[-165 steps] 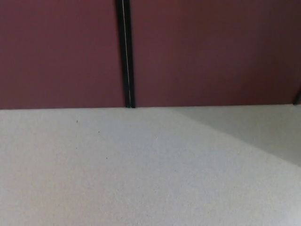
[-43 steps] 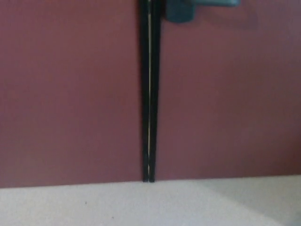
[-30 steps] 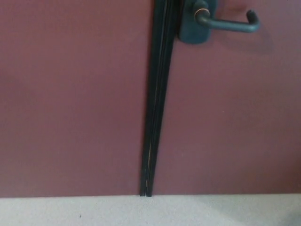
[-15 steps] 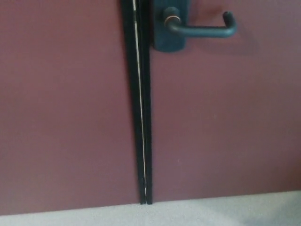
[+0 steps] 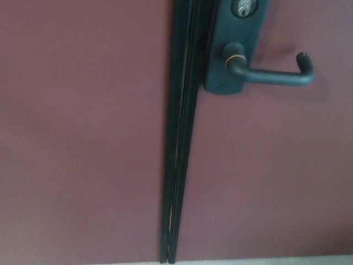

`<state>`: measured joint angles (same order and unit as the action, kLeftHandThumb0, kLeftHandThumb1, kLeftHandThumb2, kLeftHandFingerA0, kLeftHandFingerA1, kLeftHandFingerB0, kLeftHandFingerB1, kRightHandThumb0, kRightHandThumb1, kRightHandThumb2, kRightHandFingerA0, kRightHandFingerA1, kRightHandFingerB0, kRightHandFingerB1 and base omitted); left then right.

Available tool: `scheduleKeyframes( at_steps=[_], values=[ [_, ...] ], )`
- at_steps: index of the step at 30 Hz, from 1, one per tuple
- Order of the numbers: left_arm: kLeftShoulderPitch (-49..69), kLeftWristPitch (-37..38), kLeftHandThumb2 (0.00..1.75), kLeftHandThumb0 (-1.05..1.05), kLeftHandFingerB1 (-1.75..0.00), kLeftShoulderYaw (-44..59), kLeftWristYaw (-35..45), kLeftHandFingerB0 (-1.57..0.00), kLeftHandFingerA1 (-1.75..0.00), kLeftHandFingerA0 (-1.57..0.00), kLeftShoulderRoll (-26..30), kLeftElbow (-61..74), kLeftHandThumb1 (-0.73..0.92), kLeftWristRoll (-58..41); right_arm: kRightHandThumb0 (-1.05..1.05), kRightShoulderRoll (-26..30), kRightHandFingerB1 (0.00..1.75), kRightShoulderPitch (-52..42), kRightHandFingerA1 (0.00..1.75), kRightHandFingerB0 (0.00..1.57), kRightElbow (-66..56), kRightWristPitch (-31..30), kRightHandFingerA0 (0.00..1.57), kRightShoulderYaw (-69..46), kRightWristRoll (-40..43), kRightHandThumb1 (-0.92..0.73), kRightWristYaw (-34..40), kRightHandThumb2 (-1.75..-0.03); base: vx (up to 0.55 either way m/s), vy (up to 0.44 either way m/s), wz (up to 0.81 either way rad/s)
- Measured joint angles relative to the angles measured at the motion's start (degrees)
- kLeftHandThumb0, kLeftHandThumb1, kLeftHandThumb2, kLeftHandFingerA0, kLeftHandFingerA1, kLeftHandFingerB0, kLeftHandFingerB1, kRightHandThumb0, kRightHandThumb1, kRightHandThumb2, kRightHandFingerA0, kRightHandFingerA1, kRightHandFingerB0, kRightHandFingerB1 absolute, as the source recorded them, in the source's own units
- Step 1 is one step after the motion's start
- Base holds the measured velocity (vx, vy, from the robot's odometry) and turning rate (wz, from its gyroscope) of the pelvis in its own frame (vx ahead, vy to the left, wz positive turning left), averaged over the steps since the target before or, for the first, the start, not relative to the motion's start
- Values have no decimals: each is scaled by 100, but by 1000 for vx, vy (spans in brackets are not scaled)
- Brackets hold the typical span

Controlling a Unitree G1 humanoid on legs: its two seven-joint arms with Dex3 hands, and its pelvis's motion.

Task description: The robot walks towards the door handle and put its right hand on it and twist the handle

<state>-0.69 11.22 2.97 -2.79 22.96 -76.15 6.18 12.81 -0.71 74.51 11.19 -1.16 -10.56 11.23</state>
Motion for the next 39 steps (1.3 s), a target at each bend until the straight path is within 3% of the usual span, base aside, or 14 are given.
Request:
scheduleKeyframes(
  at_steps=[20, 39],
  values=[
    [-66, 1, 59, -28, -38, -18, -21, -41, -46, -59, 24, -13, 65, 29, -24, 3, 39, 81, 44, 53, -6, 0, 68, 54, -11, -65, -66, -59, 214, 74, 3],
    [-77, -1, 60, -28, -38, 4, -17, -41, -47, -60, -12, 1, 66, 36, -24, 35, 39, 115, 45, 54, 39, 38, 69, 47, -5, -65, -100, -59, 15, -9, -2]
  ],
)
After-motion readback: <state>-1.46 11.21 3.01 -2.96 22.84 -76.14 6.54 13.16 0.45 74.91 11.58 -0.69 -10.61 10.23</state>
